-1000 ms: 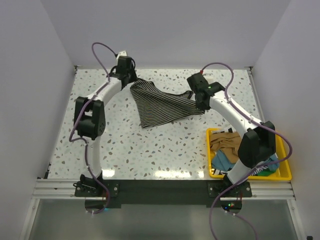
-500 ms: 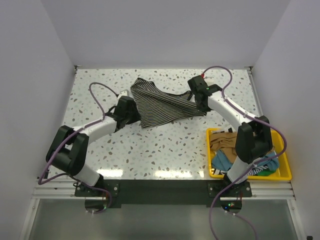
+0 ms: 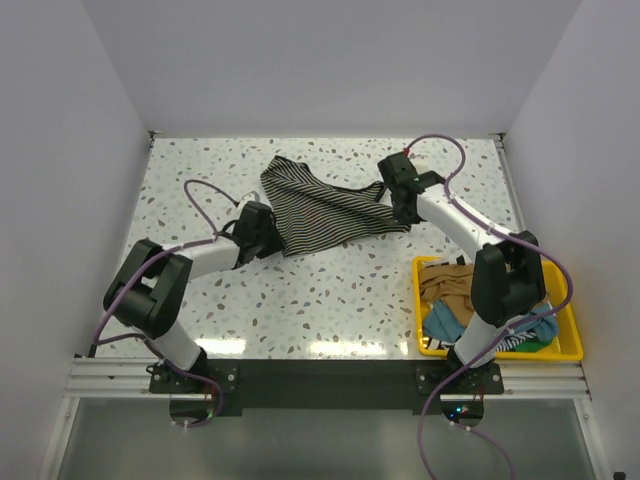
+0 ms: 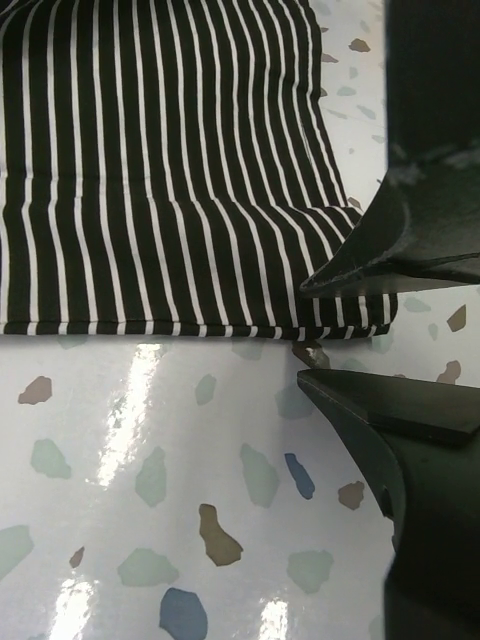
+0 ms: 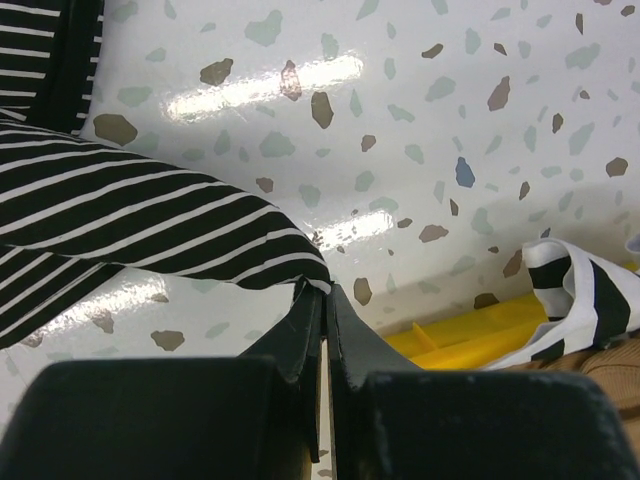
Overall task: Fold and stack the tank tops
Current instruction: Flatten the tank top out
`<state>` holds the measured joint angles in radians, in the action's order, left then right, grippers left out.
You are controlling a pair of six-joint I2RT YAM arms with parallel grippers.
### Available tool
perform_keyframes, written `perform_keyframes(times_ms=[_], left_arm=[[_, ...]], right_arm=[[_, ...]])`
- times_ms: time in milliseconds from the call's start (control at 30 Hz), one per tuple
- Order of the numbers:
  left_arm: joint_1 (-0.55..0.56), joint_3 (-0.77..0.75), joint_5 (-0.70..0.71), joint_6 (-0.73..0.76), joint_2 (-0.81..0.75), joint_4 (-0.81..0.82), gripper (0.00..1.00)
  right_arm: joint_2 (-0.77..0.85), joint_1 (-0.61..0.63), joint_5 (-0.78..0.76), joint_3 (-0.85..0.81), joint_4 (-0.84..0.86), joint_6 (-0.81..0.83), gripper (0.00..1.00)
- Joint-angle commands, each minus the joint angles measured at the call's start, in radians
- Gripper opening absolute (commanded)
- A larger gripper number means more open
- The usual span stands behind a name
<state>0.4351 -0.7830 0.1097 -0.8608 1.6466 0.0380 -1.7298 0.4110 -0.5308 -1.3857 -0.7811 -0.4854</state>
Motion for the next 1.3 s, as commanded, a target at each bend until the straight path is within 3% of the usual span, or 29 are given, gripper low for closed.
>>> perform_keyframes(times_ms=[0,167,333,533,667,700,967,1100,1267], left_arm=[[0.016,0.014,-0.012,-0.049,-0.001,0.036,0.40],[0.053,0.014,0.047,-0.092,0.001,-0.021,0.47],[0.074,0.002,0.076,-0.144,0.030,-0.096,0.47],[0.074,-0.001,0.122,-0.165,0.042,-0.122,0.30],[0.074,-0.028,0.168,-0.114,0.021,-0.131,0.06],[0.073,-0.036,0.177,-0.098,-0.010,-0.139,0.00],[0.019,-0.191,0.263,0.080,-0.342,-0.309,0.00],[-0.007,-0.393,0.268,0.163,-0.503,-0.397,0.00],[-0.007,-0.648,0.242,0.226,-0.599,-0.487,0.00]], right_arm=[[0.007,-0.014,0.009,0.005,0.036,0.005,0.00],[0.019,-0.026,0.026,0.016,0.051,0.008,0.00],[0.026,-0.034,0.035,0.019,0.057,0.013,0.00],[0.036,-0.038,0.060,0.030,0.068,0.016,0.00],[0.059,-0.046,0.103,0.036,0.077,0.019,0.00],[0.067,-0.049,0.148,0.039,0.086,0.019,0.00],[0.209,-0.086,0.478,-0.021,0.106,0.001,0.00],[0.297,-0.092,0.607,-0.180,0.063,-0.028,0.00],[0.387,-0.094,0.686,-0.392,-0.009,-0.082,0.00]])
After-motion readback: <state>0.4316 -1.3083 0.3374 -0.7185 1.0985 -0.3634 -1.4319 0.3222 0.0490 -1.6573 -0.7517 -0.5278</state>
